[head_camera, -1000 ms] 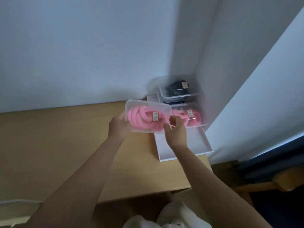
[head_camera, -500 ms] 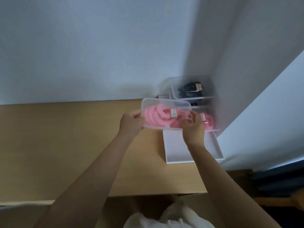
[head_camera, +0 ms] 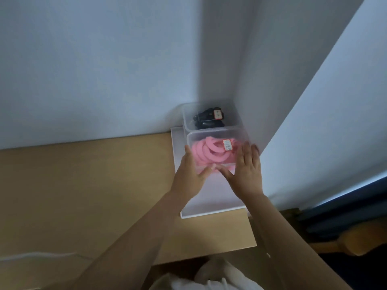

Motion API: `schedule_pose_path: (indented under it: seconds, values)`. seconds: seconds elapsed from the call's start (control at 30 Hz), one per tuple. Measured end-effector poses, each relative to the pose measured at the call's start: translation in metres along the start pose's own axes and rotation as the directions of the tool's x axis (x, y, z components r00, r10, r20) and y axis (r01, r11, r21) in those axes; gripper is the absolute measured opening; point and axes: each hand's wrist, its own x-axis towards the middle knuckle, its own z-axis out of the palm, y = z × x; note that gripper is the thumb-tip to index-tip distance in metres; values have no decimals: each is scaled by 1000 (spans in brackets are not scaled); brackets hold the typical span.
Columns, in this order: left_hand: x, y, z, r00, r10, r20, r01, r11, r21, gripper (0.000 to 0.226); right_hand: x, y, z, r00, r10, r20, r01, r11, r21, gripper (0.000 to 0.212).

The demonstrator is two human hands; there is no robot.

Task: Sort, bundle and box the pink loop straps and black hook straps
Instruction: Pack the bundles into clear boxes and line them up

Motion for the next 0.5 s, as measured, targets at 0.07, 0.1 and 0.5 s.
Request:
schedule_pose_path:
  seconds: [0.07,0.1,0.5]
  values:
    - [1,3,8,1000,-6,19,5,1000,26,98,3,2,-3,998,7,60,-7,1000,13,96]
    - [3,4,11,1000,-19,9,19,999,42,100,4,3,-2,997,6,79,-7,1000,13,94]
    - [15,-9,13,994,14,-104,11,971,237,88,9,7,0,997,-74,29,73,997,14,86]
